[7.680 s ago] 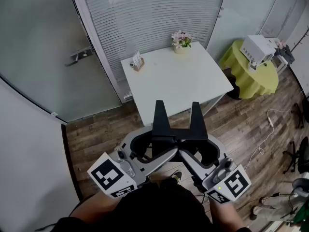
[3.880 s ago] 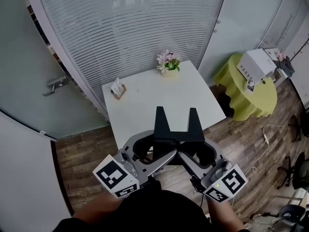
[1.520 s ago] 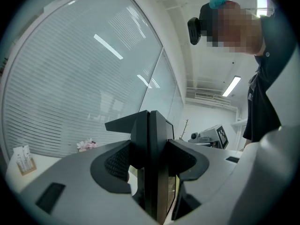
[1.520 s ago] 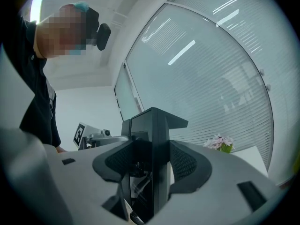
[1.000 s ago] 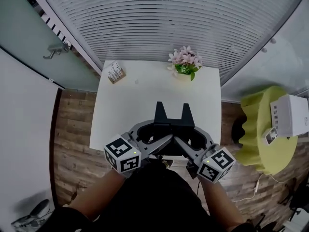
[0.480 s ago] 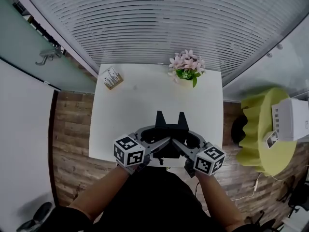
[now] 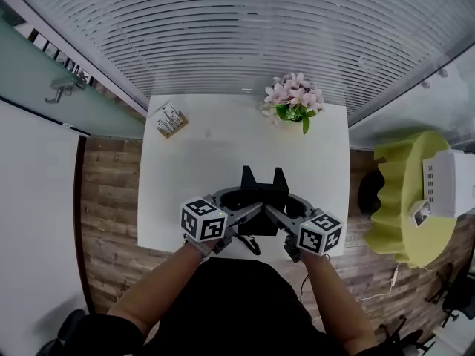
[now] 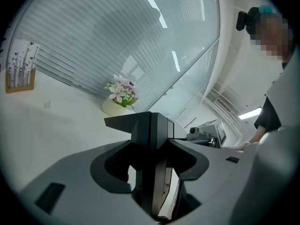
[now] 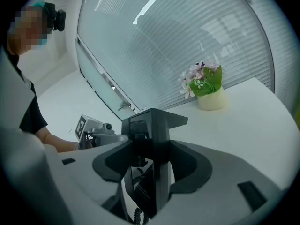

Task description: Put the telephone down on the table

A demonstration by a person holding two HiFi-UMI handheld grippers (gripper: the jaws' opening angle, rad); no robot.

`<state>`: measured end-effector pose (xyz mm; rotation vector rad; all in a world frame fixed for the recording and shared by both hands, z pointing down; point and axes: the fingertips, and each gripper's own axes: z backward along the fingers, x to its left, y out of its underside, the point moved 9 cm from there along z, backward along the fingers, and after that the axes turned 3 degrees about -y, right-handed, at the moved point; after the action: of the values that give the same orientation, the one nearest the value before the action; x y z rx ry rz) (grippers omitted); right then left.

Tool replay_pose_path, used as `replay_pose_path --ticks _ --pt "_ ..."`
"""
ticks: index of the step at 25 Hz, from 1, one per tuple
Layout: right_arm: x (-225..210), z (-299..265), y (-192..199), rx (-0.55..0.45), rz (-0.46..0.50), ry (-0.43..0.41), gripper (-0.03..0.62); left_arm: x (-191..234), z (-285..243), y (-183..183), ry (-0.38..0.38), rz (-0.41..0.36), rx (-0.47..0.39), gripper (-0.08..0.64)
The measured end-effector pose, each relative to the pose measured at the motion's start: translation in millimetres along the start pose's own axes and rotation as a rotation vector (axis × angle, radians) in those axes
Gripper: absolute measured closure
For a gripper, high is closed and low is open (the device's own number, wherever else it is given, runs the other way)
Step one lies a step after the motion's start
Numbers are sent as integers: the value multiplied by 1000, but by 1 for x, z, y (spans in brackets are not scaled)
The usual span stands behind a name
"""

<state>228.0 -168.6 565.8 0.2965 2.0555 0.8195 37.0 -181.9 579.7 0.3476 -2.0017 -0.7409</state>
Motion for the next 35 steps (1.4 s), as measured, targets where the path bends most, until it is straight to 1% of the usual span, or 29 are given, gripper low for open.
replay_pose_path --ticks 5,9,20,30,35 --pt "-15 -17 2 22 -25 22 336 23 -9 2 2 36 24 314" --pt "-30 -27 8 26 -68 35 336 39 -19 3 -1 40 54 314" --pt "-64 -47 17 64 -122 68 336 73 -45 10 -3 84 115 314" --pt "-81 -61 17 76 -161 84 336 94 -56 13 -14 170 120 314" --pt "-86 -64 18 81 -173 92 336 100 -59 15 -11 198 120 314"
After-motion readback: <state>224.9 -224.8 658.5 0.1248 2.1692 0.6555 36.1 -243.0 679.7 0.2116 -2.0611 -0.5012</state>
